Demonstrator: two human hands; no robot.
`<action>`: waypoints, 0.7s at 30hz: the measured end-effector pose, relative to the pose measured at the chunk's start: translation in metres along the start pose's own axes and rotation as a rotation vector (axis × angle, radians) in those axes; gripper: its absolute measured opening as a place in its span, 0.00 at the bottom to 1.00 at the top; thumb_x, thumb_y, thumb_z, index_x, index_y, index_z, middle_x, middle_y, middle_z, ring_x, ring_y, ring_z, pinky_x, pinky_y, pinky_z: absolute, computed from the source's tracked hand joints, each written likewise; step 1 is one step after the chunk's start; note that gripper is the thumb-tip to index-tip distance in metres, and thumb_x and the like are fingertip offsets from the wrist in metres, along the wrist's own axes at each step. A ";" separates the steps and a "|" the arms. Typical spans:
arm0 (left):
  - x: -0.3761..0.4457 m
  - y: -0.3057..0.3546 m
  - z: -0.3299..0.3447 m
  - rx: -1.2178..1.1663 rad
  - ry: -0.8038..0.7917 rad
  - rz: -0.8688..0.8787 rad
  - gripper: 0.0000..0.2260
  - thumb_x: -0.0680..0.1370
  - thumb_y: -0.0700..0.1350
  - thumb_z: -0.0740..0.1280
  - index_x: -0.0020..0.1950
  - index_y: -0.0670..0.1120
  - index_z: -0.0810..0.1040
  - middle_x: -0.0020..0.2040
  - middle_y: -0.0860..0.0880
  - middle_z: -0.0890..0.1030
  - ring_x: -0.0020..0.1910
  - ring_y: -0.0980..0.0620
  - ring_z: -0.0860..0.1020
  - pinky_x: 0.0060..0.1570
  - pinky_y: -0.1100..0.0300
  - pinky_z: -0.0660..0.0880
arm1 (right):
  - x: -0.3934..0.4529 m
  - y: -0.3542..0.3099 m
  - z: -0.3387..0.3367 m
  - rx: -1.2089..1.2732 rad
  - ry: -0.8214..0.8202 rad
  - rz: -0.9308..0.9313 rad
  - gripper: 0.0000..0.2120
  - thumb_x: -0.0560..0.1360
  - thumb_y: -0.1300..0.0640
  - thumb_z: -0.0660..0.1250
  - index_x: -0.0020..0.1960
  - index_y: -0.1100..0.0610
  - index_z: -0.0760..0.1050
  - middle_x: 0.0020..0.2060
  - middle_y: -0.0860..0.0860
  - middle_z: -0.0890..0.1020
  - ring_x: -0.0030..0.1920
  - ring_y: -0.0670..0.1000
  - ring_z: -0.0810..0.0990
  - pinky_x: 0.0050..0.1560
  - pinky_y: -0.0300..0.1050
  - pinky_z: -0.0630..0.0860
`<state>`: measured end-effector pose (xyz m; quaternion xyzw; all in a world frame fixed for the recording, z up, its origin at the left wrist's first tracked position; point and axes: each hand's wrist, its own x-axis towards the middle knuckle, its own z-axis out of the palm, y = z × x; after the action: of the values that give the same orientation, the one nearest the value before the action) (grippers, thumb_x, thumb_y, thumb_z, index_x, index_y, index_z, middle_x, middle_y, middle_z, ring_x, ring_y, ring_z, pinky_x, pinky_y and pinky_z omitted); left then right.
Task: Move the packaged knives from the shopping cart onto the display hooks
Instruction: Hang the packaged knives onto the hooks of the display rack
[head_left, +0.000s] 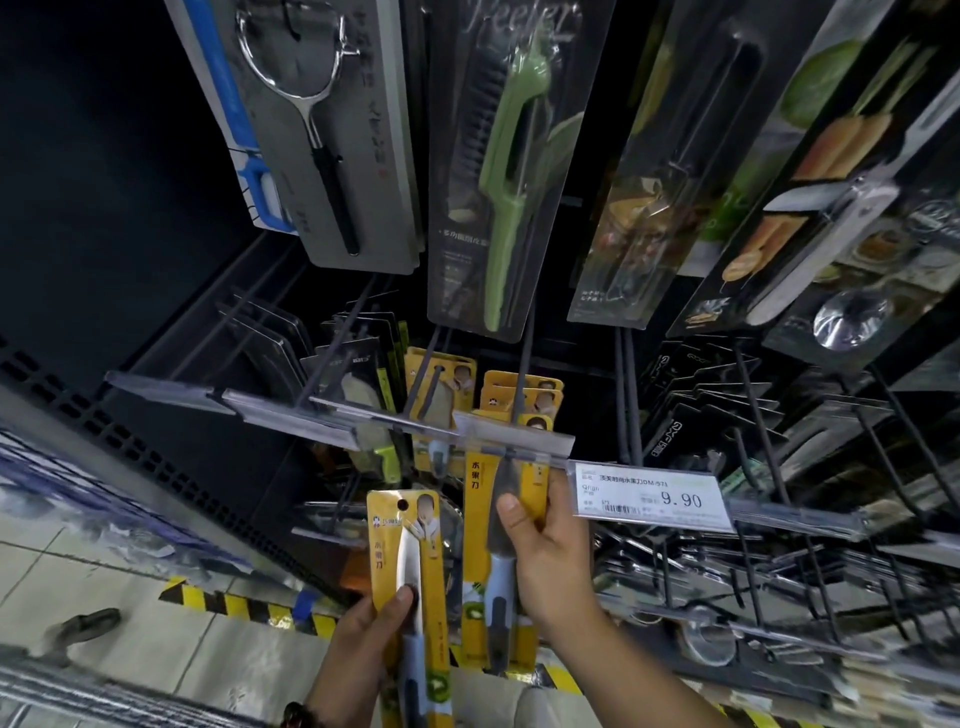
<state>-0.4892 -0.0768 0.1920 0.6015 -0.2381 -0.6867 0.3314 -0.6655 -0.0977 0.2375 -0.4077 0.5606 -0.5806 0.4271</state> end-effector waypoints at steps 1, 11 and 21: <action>0.001 -0.001 0.001 -0.004 0.000 -0.007 0.08 0.79 0.43 0.64 0.50 0.43 0.82 0.47 0.40 0.85 0.54 0.37 0.80 0.61 0.42 0.72 | 0.000 0.000 0.000 0.017 0.000 0.000 0.15 0.68 0.43 0.67 0.54 0.30 0.75 0.56 0.51 0.83 0.58 0.53 0.81 0.62 0.61 0.75; 0.000 -0.004 -0.001 -0.018 0.003 -0.045 0.26 0.54 0.62 0.80 0.44 0.48 0.87 0.50 0.41 0.85 0.53 0.40 0.81 0.63 0.41 0.71 | 0.005 0.012 -0.004 -0.026 0.012 0.001 0.18 0.68 0.41 0.68 0.57 0.30 0.73 0.59 0.50 0.81 0.62 0.51 0.78 0.66 0.58 0.71; 0.004 -0.013 -0.012 0.052 0.045 0.027 0.37 0.36 0.68 0.79 0.39 0.49 0.87 0.44 0.48 0.87 0.50 0.46 0.81 0.61 0.52 0.71 | 0.022 0.029 -0.007 0.036 0.023 0.135 0.25 0.73 0.45 0.70 0.66 0.52 0.71 0.58 0.57 0.79 0.61 0.56 0.77 0.65 0.55 0.73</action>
<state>-0.4800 -0.0700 0.1779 0.6219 -0.2563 -0.6623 0.3301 -0.6775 -0.1169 0.2078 -0.3548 0.5812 -0.5650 0.4660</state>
